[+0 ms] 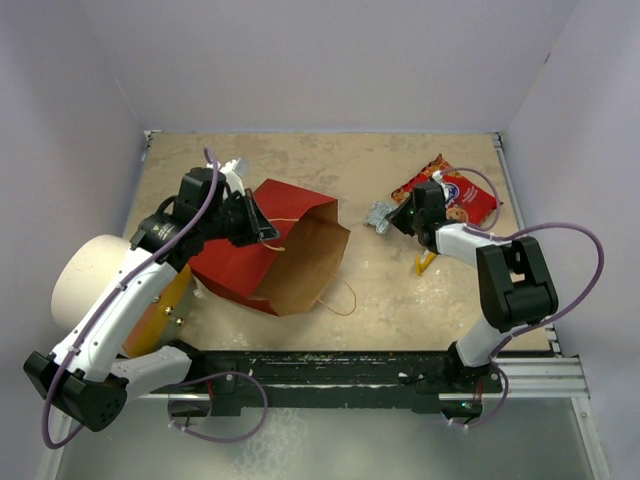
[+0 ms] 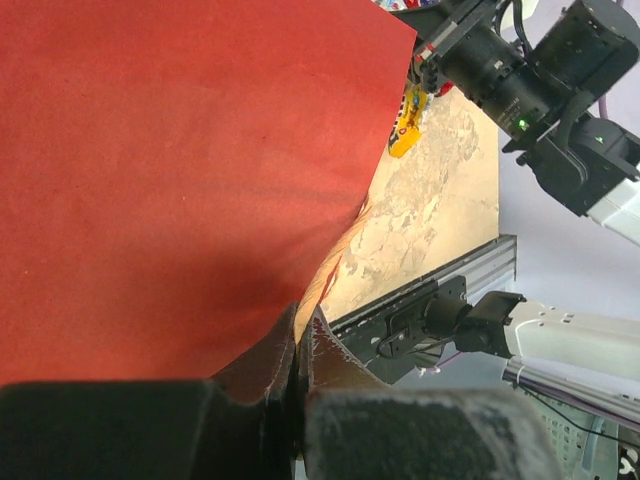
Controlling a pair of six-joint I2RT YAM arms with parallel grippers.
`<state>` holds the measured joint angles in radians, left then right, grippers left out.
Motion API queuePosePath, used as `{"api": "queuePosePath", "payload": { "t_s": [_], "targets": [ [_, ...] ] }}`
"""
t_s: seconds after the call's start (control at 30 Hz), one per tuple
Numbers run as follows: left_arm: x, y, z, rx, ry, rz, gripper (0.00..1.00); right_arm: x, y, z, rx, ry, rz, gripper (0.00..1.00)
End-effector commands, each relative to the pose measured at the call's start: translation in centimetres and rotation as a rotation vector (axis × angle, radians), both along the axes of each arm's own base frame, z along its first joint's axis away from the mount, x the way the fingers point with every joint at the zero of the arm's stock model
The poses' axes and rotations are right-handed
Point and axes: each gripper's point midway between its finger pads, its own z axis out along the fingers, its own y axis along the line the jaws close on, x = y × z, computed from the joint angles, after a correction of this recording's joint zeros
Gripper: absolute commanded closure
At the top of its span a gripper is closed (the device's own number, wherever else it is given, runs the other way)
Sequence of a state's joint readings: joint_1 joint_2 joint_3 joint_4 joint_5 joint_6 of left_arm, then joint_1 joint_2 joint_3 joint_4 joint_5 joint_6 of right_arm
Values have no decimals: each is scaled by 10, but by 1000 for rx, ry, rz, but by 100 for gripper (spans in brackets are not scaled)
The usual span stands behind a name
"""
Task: Take the snacks out of the paper bag
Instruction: Place the snack at the center of the board.
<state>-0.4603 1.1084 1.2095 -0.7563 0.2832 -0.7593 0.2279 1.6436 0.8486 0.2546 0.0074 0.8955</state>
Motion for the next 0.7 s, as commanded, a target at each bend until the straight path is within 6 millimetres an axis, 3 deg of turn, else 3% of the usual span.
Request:
{"api": "queuePosePath", "payload": {
  "t_s": [0.0,0.13,0.27,0.4,0.53,0.67],
  "targets": [
    [-2,3,23,-24,-53,7,100,24,-5,15,45,-78,-32,100],
    [-3,3,22,-22,-50,2,100,24,-11,2,40,-61,-29,99],
    [-4,3,20,-20,-48,-2,100,11,-20,5,0,-58,-5,71],
    [-5,4,19,-18,-52,-1,100,-24,-34,19,-105,-21,44,56],
    [-6,4,19,-30,-56,9,100,-53,-23,55,-138,-144,197,53],
    [-5,5,20,-32,-61,15,100,-89,4,65,-39,-204,310,52]
  ]
}}
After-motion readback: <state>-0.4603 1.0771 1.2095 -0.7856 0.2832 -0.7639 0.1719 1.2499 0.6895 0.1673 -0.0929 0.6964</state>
